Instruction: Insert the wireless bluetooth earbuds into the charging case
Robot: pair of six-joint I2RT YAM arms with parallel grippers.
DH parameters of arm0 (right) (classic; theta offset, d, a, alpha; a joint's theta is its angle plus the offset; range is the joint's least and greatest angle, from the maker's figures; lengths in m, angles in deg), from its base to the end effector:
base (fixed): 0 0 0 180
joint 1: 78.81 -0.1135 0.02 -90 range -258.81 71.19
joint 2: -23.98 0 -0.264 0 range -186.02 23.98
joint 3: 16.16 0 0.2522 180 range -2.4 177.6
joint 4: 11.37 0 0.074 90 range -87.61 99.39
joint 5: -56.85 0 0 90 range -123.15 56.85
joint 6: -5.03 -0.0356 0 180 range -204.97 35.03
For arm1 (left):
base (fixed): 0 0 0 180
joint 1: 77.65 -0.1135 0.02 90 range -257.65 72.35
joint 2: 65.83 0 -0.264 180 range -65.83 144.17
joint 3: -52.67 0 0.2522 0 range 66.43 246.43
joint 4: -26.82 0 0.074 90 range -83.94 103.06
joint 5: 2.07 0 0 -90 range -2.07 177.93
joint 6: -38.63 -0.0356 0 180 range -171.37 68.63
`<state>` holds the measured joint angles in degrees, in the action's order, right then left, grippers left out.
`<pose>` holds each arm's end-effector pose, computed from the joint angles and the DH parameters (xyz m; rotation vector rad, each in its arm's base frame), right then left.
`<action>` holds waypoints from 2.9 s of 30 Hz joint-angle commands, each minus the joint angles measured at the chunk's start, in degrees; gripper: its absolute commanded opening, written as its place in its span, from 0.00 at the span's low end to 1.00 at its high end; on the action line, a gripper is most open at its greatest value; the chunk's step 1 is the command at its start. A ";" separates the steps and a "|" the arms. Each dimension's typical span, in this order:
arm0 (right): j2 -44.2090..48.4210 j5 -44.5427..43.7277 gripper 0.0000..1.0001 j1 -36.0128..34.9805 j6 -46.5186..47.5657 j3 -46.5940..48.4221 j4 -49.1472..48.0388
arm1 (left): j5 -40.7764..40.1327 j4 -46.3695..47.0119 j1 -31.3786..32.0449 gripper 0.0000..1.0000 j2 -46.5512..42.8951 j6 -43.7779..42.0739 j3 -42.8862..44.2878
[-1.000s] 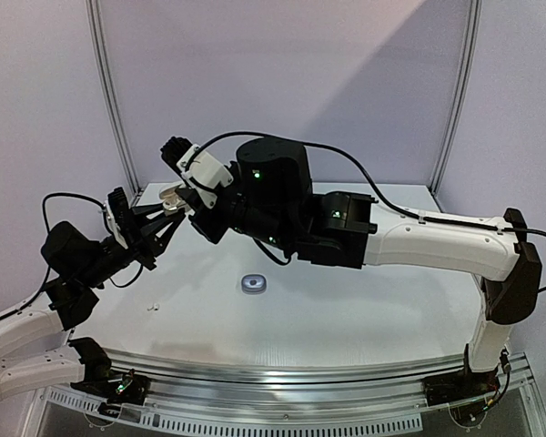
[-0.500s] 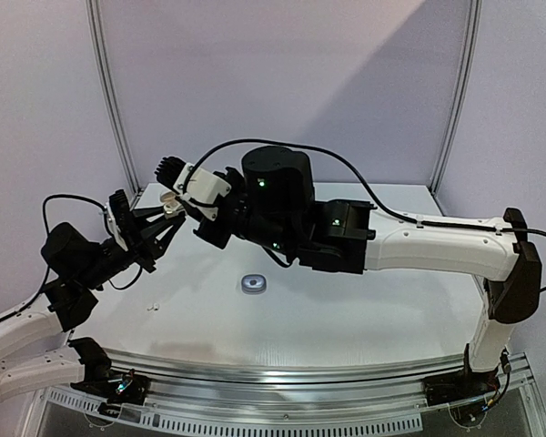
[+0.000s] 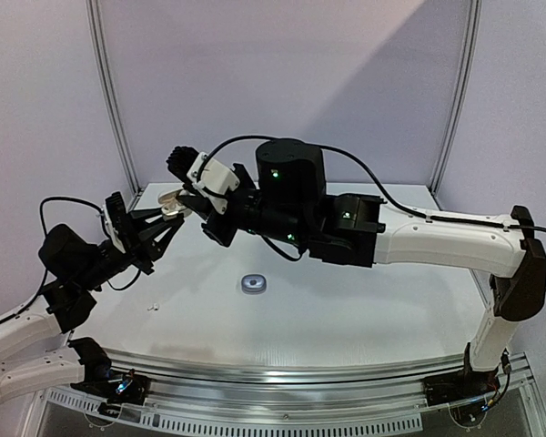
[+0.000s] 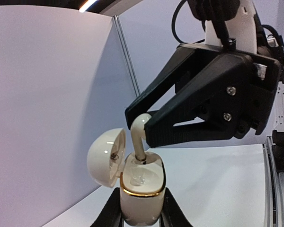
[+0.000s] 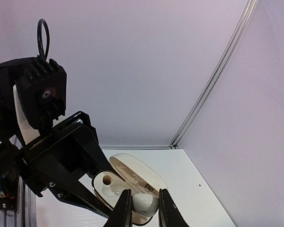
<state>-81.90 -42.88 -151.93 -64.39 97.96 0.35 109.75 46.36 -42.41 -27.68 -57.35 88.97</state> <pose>0.1366 0.4296 0.3969 -1.1170 1.2288 0.5631 0.1283 -0.1068 0.3010 0.7614 1.0719 -0.6766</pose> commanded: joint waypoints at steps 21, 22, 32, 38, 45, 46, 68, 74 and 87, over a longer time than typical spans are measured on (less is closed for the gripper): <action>2.16 11.94 0.07 1.23 -5.26 1.98 0.52 | -0.36 8.69 0.79 0.00 -1.44 -0.96 -3.74; 2.21 12.10 0.07 1.27 -5.28 2.02 -0.14 | -0.19 8.79 0.79 0.00 -1.27 -1.03 -3.81; 3.96 5.04 0.06 -0.53 -1.98 2.01 0.51 | 0.48 11.86 0.79 0.00 -0.31 -3.54 -5.67; 3.80 11.03 0.06 -0.53 -4.60 2.70 0.23 | 1.19 14.40 0.70 0.00 0.60 -2.30 -6.38; 1.40 10.83 0.05 -0.58 -3.43 2.95 3.64 | 0.86 14.64 0.70 0.00 0.70 -0.95 -6.34; 1.23 10.20 0.05 -0.54 -2.71 2.88 3.44 | 0.85 14.62 0.70 0.00 0.65 -0.70 -6.29; -1.04 8.27 0.04 0.18 -0.74 2.56 2.55 | 1.03 13.97 0.70 0.00 0.87 -0.69 -5.76; -0.05 6.06 0.04 0.25 0.05 1.80 3.01 | 1.02 13.98 0.70 0.00 1.05 -0.96 -5.58; 1.57 5.44 0.03 0.24 0.49 1.16 0.18 | 0.94 13.18 0.70 0.00 1.14 -0.94 -5.35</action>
<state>-82.60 -35.84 -151.93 -64.28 99.95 2.30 110.61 59.27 -42.41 -26.52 -58.22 83.18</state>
